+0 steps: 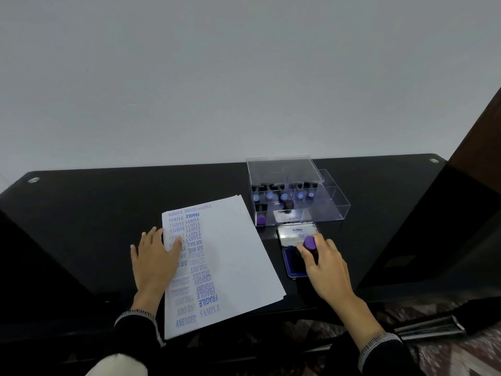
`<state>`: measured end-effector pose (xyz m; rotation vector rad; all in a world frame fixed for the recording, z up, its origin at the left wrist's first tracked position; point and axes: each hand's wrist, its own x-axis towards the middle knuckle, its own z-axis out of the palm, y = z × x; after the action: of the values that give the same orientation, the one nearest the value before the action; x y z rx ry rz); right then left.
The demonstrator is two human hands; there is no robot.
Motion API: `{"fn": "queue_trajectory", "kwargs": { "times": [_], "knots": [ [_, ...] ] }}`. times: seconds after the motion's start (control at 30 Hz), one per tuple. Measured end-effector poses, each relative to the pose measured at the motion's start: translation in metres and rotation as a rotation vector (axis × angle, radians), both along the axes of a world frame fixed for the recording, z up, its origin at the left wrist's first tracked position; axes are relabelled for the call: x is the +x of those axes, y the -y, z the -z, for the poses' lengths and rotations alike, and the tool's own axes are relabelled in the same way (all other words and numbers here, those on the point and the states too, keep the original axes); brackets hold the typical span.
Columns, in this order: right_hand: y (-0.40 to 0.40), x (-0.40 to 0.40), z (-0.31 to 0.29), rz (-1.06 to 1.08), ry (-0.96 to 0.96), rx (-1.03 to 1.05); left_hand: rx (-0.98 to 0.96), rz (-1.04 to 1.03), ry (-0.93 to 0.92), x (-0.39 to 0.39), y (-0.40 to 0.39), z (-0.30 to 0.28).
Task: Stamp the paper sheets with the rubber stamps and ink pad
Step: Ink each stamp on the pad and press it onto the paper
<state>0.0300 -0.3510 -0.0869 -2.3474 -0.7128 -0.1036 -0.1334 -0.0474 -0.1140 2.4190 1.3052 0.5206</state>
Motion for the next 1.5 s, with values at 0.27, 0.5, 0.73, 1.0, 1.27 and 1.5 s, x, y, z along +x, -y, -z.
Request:
{"fn": "queue_trajectory", "kwargs": {
  "times": [0.27, 0.5, 0.73, 1.0, 1.27, 1.5],
  "knots": [
    [-0.002, 0.006, -0.002, -0.011, -0.009, -0.034, -0.002, -0.003, -0.003, 0.0, 0.001, 0.0],
    [-0.015, 0.022, -0.013, -0.056, -0.115, -0.079, -0.001, -0.001, -0.02, 0.0, 0.0, 0.0],
    [-0.004, -0.001, -0.011, -0.015, 0.124, -0.147, -0.001, -0.003, -0.026, 0.001, 0.001, -0.001],
    [-0.004, 0.005, -0.004, 0.015, -0.048, -0.065, 0.0, -0.004, -0.02, 0.0, 0.001, 0.0],
    [-0.004, 0.001, -0.002, 0.035, -0.024, -0.06, -0.023, -0.007, 0.034, 0.0, -0.001, 0.0],
    [-0.011, 0.004, -0.016, -0.013, -0.067, -0.071, -0.042, -0.004, 0.209, -0.002, 0.001, -0.003]
  ]
}}
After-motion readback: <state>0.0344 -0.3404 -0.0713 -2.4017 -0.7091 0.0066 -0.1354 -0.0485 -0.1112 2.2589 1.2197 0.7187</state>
